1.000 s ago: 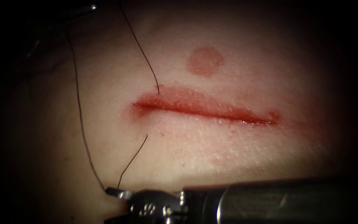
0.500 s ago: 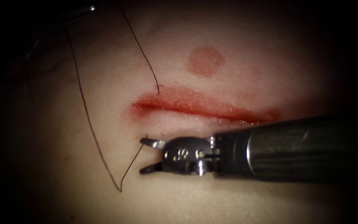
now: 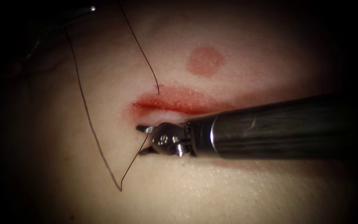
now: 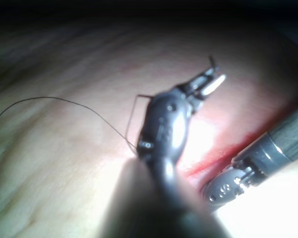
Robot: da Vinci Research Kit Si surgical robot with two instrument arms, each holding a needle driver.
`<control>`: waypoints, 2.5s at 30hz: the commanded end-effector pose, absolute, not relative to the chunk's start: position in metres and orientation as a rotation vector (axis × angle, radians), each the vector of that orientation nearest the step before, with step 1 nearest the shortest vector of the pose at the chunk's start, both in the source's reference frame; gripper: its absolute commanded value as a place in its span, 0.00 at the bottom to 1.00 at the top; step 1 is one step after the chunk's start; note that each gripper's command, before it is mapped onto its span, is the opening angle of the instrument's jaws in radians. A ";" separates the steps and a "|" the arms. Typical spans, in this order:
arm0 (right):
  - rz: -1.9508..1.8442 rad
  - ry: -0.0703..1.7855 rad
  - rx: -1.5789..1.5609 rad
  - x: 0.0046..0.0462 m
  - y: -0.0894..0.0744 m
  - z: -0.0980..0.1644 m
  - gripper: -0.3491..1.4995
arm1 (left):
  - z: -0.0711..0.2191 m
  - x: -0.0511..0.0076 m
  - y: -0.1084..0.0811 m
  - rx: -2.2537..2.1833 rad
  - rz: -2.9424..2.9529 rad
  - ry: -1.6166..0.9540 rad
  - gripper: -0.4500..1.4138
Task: Wound Closure
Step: With the right gripper pull the suture through until only the tail remains.
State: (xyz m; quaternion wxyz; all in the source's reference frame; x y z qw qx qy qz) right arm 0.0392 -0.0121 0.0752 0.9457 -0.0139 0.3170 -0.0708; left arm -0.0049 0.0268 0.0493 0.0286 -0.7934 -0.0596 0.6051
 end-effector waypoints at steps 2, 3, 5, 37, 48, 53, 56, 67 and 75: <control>-0.172 0.638 0.035 0.0397 -0.013 0.077 0.45 | 0.050 -0.0054 0.027 -2.450 1.866 -0.185 0.05; -0.187 0.637 0.071 0.0395 -0.013 0.077 0.00 | 0.050 -0.0053 0.027 -2.450 1.866 -0.185 0.05; -0.185 0.650 0.068 0.0392 -0.013 0.076 0.00 | 0.050 -0.0053 0.027 -2.451 1.866 -0.186 0.05; -0.156 0.760 0.185 0.0393 -0.024 0.050 0.98 | 0.050 -0.0053 0.027 -2.448 1.876 -0.203 0.05; -0.174 0.802 0.111 0.0333 -0.014 0.054 0.93 | 0.050 -0.0053 0.027 -2.448 1.876 -0.202 0.05; -0.220 0.840 0.030 0.0351 -0.010 0.059 0.93 | 0.050 -0.0055 0.027 -2.446 1.882 -0.201 0.05; -0.270 0.841 -0.001 0.0369 -0.009 0.063 0.94 | 0.050 -0.0054 0.027 -2.447 1.882 -0.202 0.05; -0.369 0.759 -0.003 0.0388 -0.011 0.072 0.93 | 0.050 -0.0051 0.027 -2.449 1.880 -0.207 0.05; -0.405 0.751 0.060 0.0376 -0.011 0.073 0.86 | 0.050 -0.0051 0.027 -2.449 1.880 -0.206 0.05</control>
